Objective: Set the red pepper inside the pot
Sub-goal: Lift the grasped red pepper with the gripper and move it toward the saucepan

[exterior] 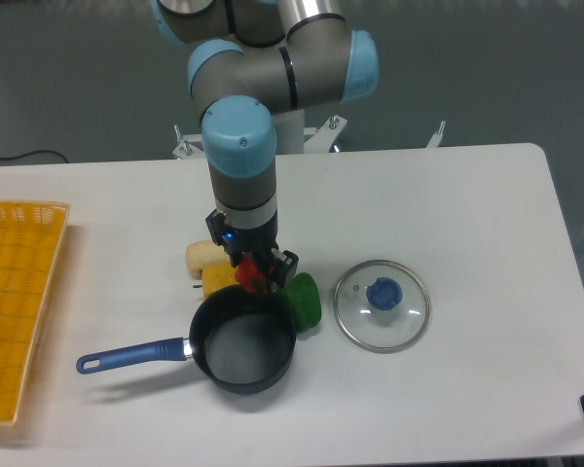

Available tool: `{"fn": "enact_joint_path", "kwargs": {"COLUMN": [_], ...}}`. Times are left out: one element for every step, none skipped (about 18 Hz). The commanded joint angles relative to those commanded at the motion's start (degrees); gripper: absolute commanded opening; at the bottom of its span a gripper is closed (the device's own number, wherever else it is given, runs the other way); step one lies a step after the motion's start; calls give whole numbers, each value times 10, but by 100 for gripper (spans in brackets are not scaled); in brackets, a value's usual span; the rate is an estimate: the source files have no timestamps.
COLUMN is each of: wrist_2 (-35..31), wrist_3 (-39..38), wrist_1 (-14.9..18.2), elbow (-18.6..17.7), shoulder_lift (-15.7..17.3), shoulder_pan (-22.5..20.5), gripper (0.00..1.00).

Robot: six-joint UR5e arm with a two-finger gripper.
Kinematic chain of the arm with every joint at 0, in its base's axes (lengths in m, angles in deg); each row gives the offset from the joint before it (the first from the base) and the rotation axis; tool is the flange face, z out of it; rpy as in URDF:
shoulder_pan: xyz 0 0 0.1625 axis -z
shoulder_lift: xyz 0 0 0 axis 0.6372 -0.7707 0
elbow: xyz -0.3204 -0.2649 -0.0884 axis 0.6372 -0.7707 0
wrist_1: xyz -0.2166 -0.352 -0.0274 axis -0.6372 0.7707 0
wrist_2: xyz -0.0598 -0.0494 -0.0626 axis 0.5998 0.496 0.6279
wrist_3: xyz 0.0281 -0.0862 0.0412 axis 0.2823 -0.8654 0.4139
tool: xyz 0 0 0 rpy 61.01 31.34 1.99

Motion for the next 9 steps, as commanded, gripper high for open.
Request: {"fn": "enact_joint_path", "kwargs": {"wrist_2": [-2,-1,0,0,0,1,2,2,3], "wrist_3": [-1,-1,0,0,-3,-4,-4,-7,-11], "wrist_1": [-1,-2,-2,-1,-2,-2,-2,-2,-2], "elbow": [-2,-5,-6,-6,-6,-4,-3,-2,-2], "shoulder_lift": [-1,0,1,1,0,0,0,0,0], "shoulder_pan": [1,1,0,0,1,1,1,1,1], "gripper": [51,51,51,51,51,51,51,51,51]}}
